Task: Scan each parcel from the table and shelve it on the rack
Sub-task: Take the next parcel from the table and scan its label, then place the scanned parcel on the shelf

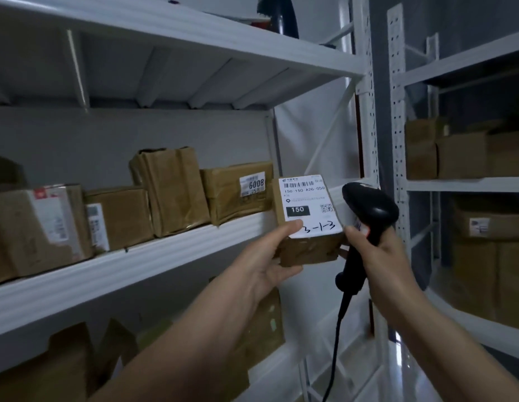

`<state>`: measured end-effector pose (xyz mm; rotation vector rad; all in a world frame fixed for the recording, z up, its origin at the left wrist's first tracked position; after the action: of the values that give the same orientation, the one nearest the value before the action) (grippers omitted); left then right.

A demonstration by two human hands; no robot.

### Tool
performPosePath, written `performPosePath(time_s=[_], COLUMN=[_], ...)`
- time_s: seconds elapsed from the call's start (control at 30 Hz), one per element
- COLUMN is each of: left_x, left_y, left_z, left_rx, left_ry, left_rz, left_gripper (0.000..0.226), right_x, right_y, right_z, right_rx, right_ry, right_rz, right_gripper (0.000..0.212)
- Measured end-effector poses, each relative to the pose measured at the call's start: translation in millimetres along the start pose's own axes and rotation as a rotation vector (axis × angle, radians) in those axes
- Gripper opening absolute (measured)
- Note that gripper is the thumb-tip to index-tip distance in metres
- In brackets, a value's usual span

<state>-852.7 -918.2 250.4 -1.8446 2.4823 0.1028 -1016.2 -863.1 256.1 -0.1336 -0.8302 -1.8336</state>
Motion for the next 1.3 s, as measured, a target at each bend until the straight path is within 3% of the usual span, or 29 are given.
performPosePath(time_s=[0.33, 0.57, 0.73, 0.83, 0.9, 0.93, 1.0, 1.03, 1.07, 1.1, 1.17, 1.3], left_x=[59, 72, 76, 72, 67, 61, 37, 31, 34, 46, 73, 103], left_y=[41, 43, 36, 25, 12, 9, 27, 43, 54, 61, 61, 52], left_z=[-52, -73, -78, -68, -70, -79, -112, -119, -119, -116, -115, -119], left_rx=[-0.336, -0.459, -0.421, -0.151, 0.225, 0.503, 1.225, 1.540, 1.783, 1.996, 2.249, 2.422], left_ry=[-0.057, -0.019, 0.012, 0.039, 0.172, 0.316, 0.775, 1.011, 1.137, 1.129, 0.955, 0.794], left_rz=[-0.138, -0.247, -0.272, -0.321, -0.450, -0.526, -0.734, -0.827, -0.865, -0.849, -0.803, -0.873], left_gripper=[0.022, 0.035, 0.028, 0.032, 0.035, 0.034, 0.035, 0.042, 0.052, 0.064, 0.079, 0.063], right_x=[106, 134, 153, 160, 159, 157, 151, 148, 144, 140, 133, 118], right_y=[-4, 18, 36, 40, 38, 36, 32, 29, 26, 23, 18, 17], right_z=[-14, -42, -50, -52, -53, -55, -58, -60, -61, -61, -60, -55], right_rx=[-0.049, -0.024, -0.065, -0.098, -0.120, -0.128, -0.143, -0.148, -0.146, -0.138, -0.117, -0.090], right_ry=[0.041, 0.109, 0.154, 0.158, 0.148, 0.143, 0.143, 0.139, 0.132, 0.121, 0.110, 0.121], right_rz=[-0.049, -0.057, -0.034, -0.015, -0.009, -0.009, -0.010, -0.014, -0.020, -0.025, -0.019, 0.057], right_gripper=[0.021, 0.025, 0.026, 0.026, 0.026, 0.026, 0.025, 0.025, 0.025, 0.025, 0.023, 0.015])
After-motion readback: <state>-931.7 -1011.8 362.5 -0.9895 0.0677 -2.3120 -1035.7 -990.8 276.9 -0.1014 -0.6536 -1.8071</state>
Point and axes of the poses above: each hand's wrist, its own x-axis towards the middle knuckle, its own y-axis out of the palm, z = x × y, the point moved 8 cm from there along x, towards the middle knuckle, and after that the axes turned 11 degrees about x, right-handed, at the moved point
